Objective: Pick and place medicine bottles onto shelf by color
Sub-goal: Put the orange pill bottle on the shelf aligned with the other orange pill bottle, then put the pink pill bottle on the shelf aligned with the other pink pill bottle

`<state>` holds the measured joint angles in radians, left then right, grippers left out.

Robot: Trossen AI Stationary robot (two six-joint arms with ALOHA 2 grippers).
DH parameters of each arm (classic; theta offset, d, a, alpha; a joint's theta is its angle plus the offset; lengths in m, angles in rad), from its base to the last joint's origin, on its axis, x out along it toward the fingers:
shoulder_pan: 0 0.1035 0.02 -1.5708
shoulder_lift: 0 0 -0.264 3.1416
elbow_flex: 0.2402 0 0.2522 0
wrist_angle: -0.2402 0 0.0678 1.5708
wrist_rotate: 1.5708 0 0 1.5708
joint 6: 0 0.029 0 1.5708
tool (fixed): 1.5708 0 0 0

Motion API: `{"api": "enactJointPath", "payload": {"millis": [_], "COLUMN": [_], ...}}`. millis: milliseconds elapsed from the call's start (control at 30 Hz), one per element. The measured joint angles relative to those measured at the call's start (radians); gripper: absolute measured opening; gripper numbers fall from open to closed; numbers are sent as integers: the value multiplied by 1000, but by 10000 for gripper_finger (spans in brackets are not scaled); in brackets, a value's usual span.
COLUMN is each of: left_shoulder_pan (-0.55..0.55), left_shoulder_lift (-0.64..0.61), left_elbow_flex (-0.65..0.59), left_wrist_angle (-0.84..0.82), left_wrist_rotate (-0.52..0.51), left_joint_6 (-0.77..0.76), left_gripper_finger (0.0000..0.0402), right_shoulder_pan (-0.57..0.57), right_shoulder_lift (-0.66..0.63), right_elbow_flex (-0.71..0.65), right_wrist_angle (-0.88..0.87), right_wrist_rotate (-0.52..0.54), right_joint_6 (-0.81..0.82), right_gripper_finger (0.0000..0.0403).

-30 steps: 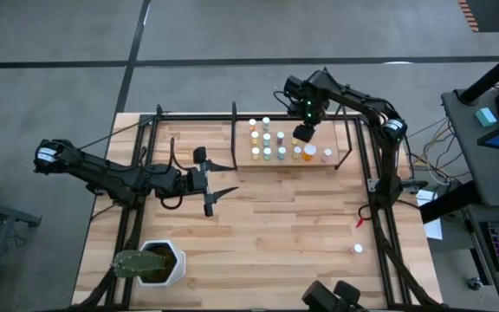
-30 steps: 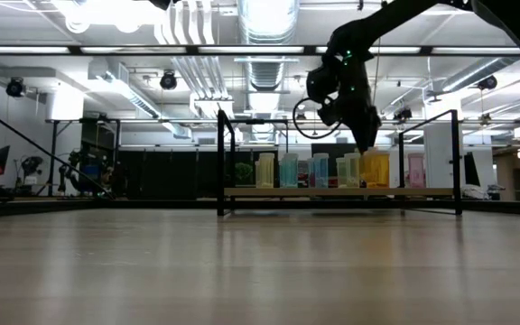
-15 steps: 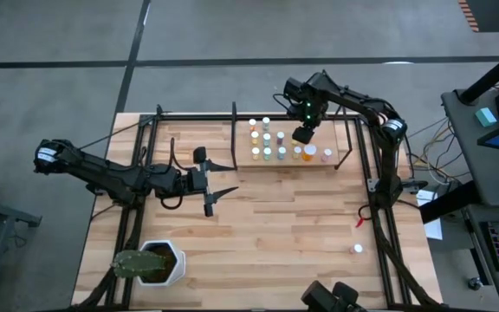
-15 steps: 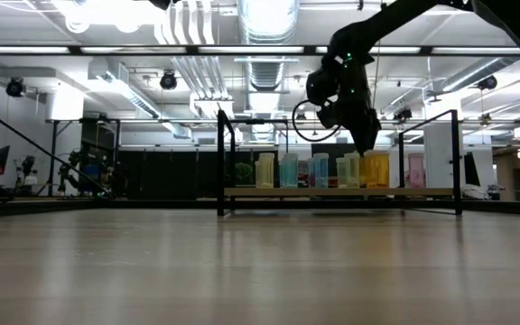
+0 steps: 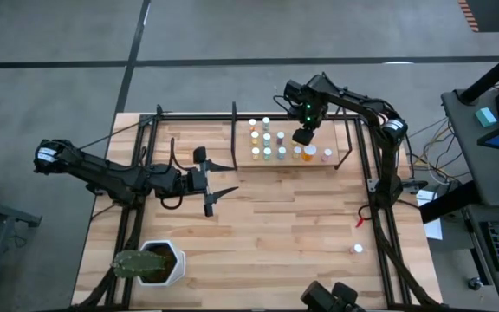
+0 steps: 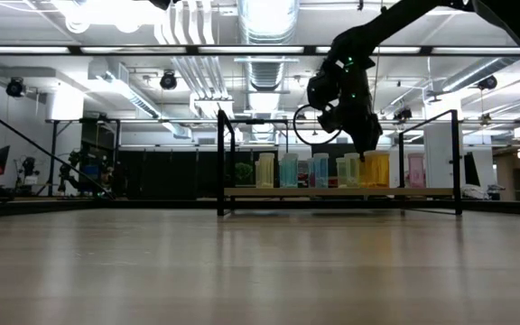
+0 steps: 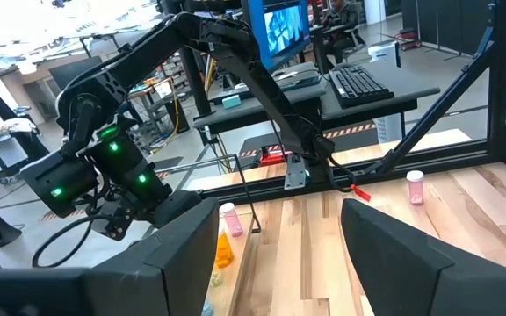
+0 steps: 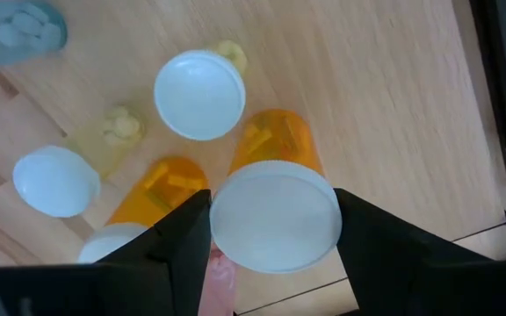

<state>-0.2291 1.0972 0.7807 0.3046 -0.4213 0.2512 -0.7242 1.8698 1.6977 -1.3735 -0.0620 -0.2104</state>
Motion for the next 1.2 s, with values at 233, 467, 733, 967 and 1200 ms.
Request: {"api": "enactJointPath", "payload": {"millis": [233, 467, 733, 967, 1200], "left_shoulder_pan": [0, 0, 0, -1, -1], "left_shoulder_lift": [0, 0, 0, 0, 0], "left_elbow_flex": [0, 0, 0, 0, 0], "left_wrist_angle": [0, 0, 0, 0, 0], "left_wrist_rotate": [0, 0, 0, 0, 0], "left_joint_6": [0, 0, 0, -9, -10], "left_gripper_finger": [224, 224, 224, 224, 224], "right_shoulder_pan": [0, 0, 8, 128, 380], "right_shoulder_lift": [0, -2, -41, -176, -331], "right_elbow_flex": [-4, 15, 136, 156, 95], "right_wrist_angle": [9, 8, -46, -56, -63], "right_wrist_rotate": [2, 5, 13, 22, 33], "right_joint_6": [8, 11, 84, 213, 397], "right_gripper_finger": [236, 251, 253, 238, 231]}}
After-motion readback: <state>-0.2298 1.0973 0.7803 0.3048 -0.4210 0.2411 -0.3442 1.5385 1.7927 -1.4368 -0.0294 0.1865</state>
